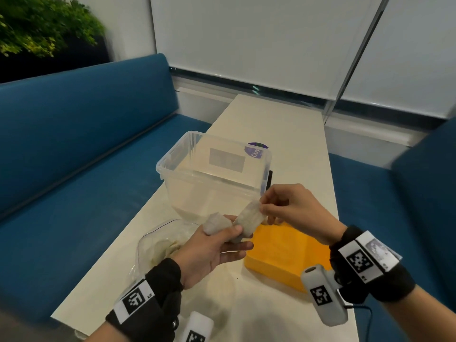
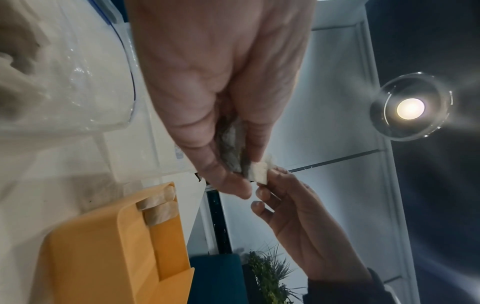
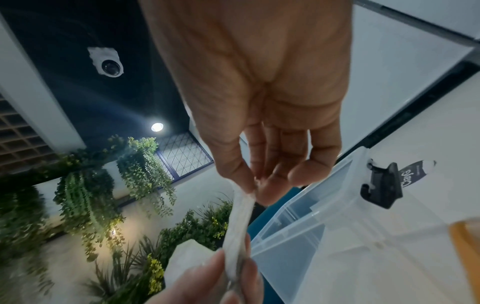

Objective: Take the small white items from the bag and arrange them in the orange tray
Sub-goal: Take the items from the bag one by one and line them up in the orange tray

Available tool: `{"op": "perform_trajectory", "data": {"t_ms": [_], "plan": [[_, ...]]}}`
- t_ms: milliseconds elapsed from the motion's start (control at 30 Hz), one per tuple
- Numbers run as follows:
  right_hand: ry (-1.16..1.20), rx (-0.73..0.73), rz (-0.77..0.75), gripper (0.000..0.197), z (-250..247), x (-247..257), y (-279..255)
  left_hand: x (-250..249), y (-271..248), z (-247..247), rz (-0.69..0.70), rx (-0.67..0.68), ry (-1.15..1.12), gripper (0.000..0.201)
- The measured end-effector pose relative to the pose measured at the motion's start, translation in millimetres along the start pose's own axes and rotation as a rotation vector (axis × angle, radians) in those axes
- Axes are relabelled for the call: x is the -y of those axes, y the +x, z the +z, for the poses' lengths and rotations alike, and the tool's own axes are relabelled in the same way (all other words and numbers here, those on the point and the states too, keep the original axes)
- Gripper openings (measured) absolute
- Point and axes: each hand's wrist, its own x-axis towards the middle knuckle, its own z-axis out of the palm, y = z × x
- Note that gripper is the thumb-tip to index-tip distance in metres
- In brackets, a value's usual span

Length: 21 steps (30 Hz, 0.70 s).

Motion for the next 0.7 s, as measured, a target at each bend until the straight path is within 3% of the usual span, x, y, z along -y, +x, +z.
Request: {"op": "perform_trajectory", "data": {"t_ms": [233, 333, 433, 533, 700], "plan": [[0.020, 0.008, -0.095, 0.009, -20, -1, -4, 1, 7, 12, 0.019, 0.025, 0.043, 0.030], [0.087, 0.087, -0.122, 0.013, -30, -1, -6, 1, 11, 17, -0.024, 0.045, -0.043, 0.036], [0.137, 0.140, -0.121, 0.017, -35, -1, -8, 2, 16, 22, -0.002, 0.076, -0.083, 0.030], [0.166, 0.108, -0.071, 0.022, -39, -2, -8, 4, 21, 25, 0.044, 0.081, -0.068, 0.029], [0.086, 0.070, -0.071, 0.012, -48, -6, -8, 6, 26, 26, 0.085, 0.036, -0.024, 0.019]]}}
